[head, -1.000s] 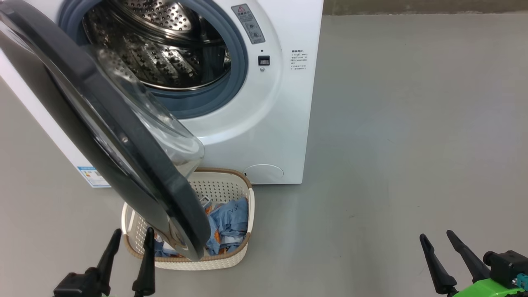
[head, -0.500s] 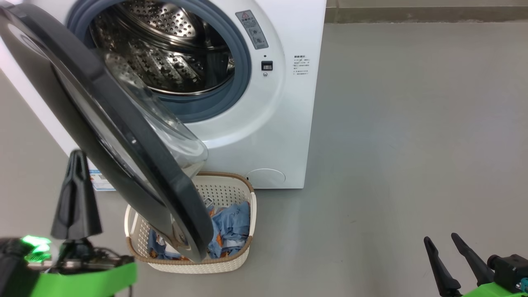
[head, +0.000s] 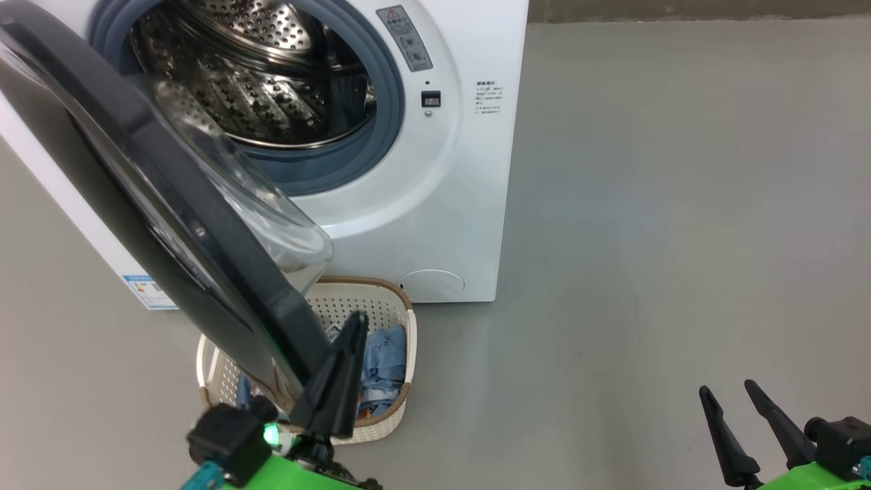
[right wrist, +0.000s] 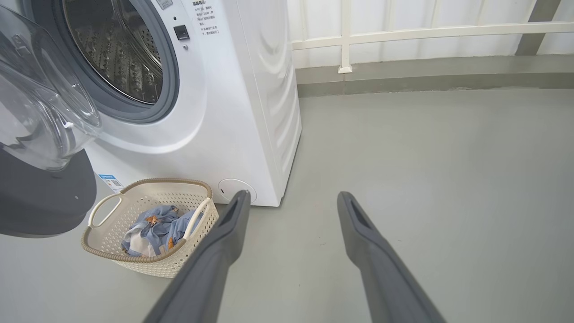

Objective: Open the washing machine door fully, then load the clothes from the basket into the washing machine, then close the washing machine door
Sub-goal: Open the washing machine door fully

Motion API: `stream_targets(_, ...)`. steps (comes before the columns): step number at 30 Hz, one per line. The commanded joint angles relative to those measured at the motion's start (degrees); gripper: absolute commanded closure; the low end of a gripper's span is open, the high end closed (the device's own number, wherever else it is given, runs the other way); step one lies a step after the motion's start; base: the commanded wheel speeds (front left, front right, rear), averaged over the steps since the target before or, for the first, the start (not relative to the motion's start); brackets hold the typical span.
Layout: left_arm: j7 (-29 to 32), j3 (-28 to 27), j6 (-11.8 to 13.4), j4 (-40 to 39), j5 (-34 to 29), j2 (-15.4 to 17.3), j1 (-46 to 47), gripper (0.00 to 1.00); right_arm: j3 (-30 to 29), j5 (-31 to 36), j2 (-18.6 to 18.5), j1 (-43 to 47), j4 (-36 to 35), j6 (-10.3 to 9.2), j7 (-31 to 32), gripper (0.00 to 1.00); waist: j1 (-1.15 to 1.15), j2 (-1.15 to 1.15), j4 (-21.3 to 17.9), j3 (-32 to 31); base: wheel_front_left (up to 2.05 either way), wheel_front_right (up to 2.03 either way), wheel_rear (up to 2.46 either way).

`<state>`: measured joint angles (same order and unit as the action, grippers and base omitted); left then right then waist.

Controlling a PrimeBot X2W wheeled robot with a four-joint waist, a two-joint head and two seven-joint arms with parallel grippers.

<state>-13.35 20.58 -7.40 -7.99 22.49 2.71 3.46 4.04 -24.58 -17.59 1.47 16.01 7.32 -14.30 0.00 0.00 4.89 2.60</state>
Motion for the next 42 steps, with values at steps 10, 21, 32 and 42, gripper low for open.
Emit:
stream_targets(10, -1.41, -1.49, 0.29, 14.05, 3.03, 0.19, 6.21, 1.0, 0.57, 0.9, -0.72, -0.91, -1.59, 0.17, -0.7, 0.0, 0.0, 0.0, -0.13, 0.74, 0.0, 0.0, 0.0)
stream_targets(21, -1.62, -3.46, 0.51, 18.54, 5.54, 0.18, 8.02, 1.0, 0.06, 1.28, -0.44, -0.82, -2.13, 0.17, -0.7, 0.0, 0.0, 0.0, 0.69, 0.8, 0.0, 0.0, 0.0)
stream_targets(32, -1.64, -6.47, 0.79, 17.2, 4.32, 0.17, 5.02, 1.0, 0.1, 1.34, -0.54, -0.96, -2.66, 0.17, -0.7, 0.0, 0.0, 0.0, 3.12, 0.86, 0.0, 0.0, 0.0)
stream_targets(42, -1.64, -8.95, 2.01, 14.2, 1.6, 0.18, 0.48, 1.0, 0.24, 1.52, -0.54, -0.48, -3.18, 0.17, -0.7, 0.0, 0.0, 0.0, 6.64, 0.75, 0.0, 0.0, 0.0)
